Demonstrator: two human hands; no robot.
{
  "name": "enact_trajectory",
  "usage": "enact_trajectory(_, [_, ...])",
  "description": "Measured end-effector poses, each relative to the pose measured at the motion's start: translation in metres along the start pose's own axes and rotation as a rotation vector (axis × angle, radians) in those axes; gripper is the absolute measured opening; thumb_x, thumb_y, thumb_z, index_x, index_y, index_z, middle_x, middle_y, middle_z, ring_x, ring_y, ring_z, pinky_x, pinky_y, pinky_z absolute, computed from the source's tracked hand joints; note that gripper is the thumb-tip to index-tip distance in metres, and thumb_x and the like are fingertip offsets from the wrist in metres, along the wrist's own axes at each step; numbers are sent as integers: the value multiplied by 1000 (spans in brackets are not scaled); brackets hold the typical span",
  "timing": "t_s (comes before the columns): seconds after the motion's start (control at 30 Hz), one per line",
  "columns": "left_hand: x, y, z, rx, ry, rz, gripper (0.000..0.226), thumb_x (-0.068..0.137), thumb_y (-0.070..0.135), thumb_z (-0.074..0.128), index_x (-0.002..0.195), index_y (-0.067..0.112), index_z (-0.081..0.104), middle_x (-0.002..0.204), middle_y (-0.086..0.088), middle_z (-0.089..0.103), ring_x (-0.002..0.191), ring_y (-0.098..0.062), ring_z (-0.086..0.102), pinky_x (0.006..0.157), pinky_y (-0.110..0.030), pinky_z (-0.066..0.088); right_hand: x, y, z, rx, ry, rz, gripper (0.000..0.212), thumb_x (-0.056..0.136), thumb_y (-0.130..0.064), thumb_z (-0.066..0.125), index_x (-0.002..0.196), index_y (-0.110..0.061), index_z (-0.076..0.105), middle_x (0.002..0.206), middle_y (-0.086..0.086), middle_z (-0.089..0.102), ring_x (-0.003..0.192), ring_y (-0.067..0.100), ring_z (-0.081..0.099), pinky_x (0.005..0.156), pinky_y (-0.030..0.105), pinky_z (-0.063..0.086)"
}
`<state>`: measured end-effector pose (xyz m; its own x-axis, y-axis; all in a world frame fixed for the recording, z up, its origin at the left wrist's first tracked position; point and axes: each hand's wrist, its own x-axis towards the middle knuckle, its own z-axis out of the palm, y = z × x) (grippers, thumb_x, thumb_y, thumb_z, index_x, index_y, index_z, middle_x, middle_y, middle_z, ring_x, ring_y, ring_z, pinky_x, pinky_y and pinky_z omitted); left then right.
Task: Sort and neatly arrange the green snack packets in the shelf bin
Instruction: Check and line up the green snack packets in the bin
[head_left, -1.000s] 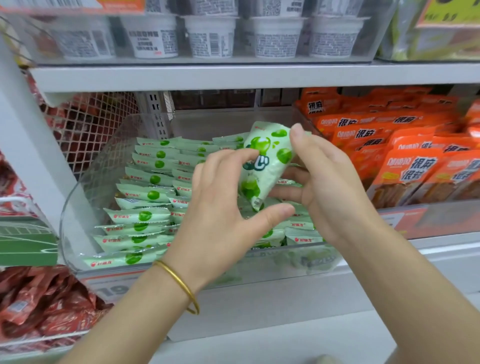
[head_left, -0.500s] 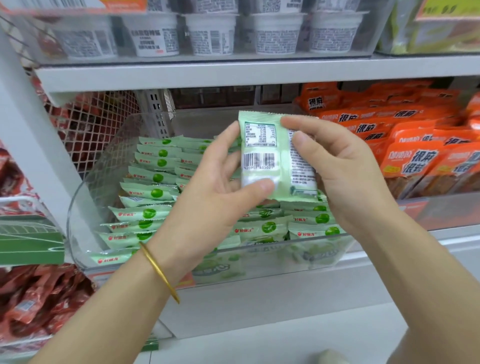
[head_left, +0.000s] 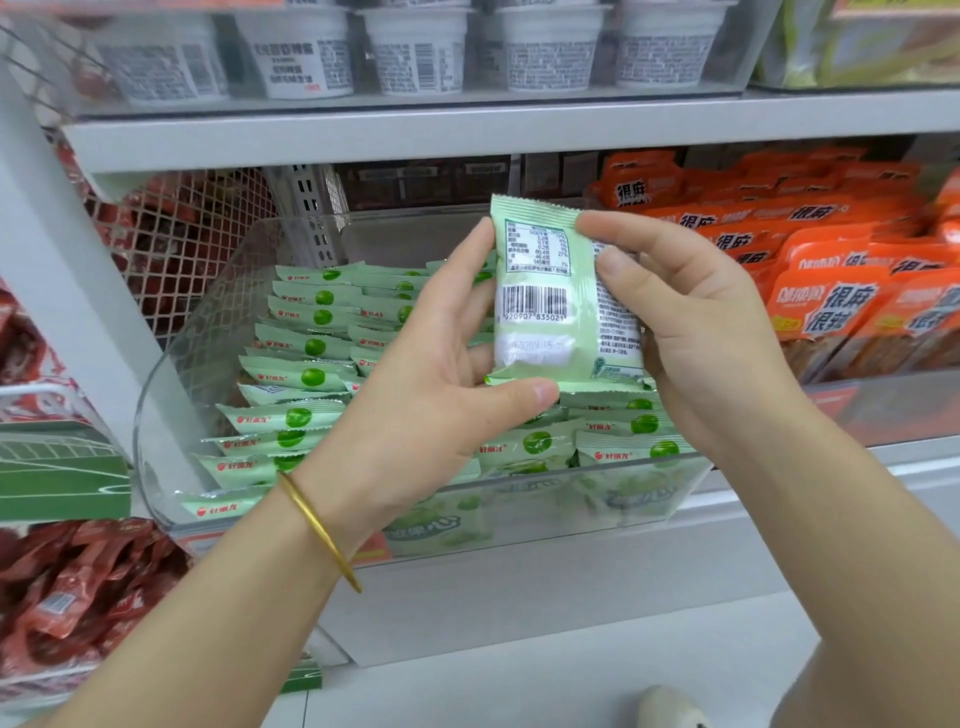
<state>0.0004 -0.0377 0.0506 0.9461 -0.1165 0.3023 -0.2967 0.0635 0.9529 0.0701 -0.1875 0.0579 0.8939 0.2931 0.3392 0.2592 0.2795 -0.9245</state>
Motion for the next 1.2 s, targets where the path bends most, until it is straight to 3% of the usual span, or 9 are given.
enact_trajectory(0.3, [1, 2, 2, 175, 170, -9, 71, 84, -9, 59, 138, 29, 35, 128, 4, 53, 102, -12, 65, 90, -36, 53, 1, 5, -1, -87, 26, 24, 23, 91, -2, 56, 103, -20, 63, 103, 19, 66, 85, 21, 64, 61, 27, 52])
enact_trajectory(0.43, [-3, -6, 4, 635, 243, 86, 59, 85, 25, 65, 133, 37, 33, 132, 14, 41, 122, -4, 44, 106, -31, 38, -1, 7, 1, -136, 81, 21, 24, 88, -2, 59, 98, -24, 61, 103, 18, 63, 87, 38, 62, 70, 45, 55])
enact_trajectory(0.53, [-4, -11, 0, 1096, 310, 227, 70, 79, 54, 55, 137, 19, 38, 134, 2, 34, 126, -12, 30, 109, -24, 25, -2, 6, 3, -62, 110, 69, 23, 87, 1, 60, 96, -20, 56, 105, 14, 65, 83, 26, 67, 63, 40, 57])
enact_trajectory(0.7, [-4, -14, -3, 1270, 271, 188, 89, 69, 68, 51, 137, 13, 40, 133, -3, 42, 123, -23, 36, 105, -36, 32, -4, 7, 8, 11, 83, 137, 14, 87, -6, 62, 97, -14, 56, 94, 7, 68, 73, 15, 67, 60, 30, 55])
enact_trajectory(0.77, [-2, -16, -7, 1275, 282, 197, 77, 75, 56, 52, 136, 11, 41, 131, -4, 47, 120, -23, 40, 103, -28, 28, -6, 1, 9, 88, 17, 155, 9, 93, -9, 51, 97, -10, 60, 88, 6, 70, 73, 19, 69, 61, 31, 56])
enact_trajectory(0.9, [-1, -9, -12, 1037, 328, 167, 39, 87, 27, 60, 125, 19, 52, 115, 8, 59, 106, -11, 51, 92, -20, 37, -5, -3, 3, 84, -6, 142, 43, 85, 6, 30, 99, -9, 68, 95, 12, 66, 85, 26, 69, 70, 37, 56])
enact_trajectory(1.03, [-1, -2, -12, 711, 297, 151, 23, 83, 15, 68, 102, 26, 63, 90, 20, 61, 83, 7, 56, 73, -5, 40, -3, -7, -8, -511, -39, -149, 32, 78, -7, 66, 92, -35, 67, 109, -5, 52, 105, 12, 56, 92, 32, 49])
enact_trajectory(1.1, [-1, 2, -13, 539, 254, 97, 26, 80, 13, 71, 97, 31, 64, 89, 19, 63, 80, 7, 59, 72, -8, 45, -4, -10, -11, -510, -140, -179, 24, 72, -19, 74, 89, -33, 64, 112, -7, 58, 107, 14, 59, 93, 38, 49])
enact_trajectory(1.2, [-4, 1, -17, 507, 147, 6, 42, 74, 23, 77, 109, 39, 59, 108, 16, 64, 96, 1, 62, 83, -24, 52, -8, -13, -16, -362, -169, -143, 18, 73, -14, 71, 84, -23, 60, 87, -2, 69, 81, 15, 66, 75, 41, 56])
